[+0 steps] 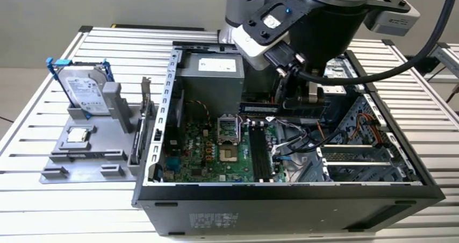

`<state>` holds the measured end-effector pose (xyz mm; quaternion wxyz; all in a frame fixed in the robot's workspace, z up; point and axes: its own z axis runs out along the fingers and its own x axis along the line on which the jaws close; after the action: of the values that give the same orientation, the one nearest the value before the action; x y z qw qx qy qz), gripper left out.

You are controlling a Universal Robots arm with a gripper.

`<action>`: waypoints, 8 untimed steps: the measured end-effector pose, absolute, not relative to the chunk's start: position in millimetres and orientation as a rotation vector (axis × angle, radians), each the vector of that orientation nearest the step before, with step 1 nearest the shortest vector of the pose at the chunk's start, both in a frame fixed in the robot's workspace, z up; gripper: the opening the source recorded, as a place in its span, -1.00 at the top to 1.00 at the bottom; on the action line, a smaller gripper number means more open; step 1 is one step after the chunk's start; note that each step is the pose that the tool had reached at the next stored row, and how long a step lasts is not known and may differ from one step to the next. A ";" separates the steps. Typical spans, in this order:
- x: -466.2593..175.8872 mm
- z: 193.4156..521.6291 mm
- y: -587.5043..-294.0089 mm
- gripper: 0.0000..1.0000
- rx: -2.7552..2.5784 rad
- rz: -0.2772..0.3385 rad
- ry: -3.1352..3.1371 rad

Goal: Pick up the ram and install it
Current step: 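Pick up the ram and move it above insertion slot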

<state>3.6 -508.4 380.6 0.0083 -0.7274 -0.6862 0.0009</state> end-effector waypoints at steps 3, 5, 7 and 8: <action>7.9 380.6 -508.4 1.00 -2.286 0.003 -2.131; 9.8 380.7 -508.4 1.00 -2.297 0.003 -2.119; 11.7 380.6 -508.3 1.00 -2.308 0.002 -2.107; 12.7 380.6 -508.3 1.00 -2.314 0.002 -2.100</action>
<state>12.7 -508.3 380.6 0.0084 -0.7405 -0.6720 0.0007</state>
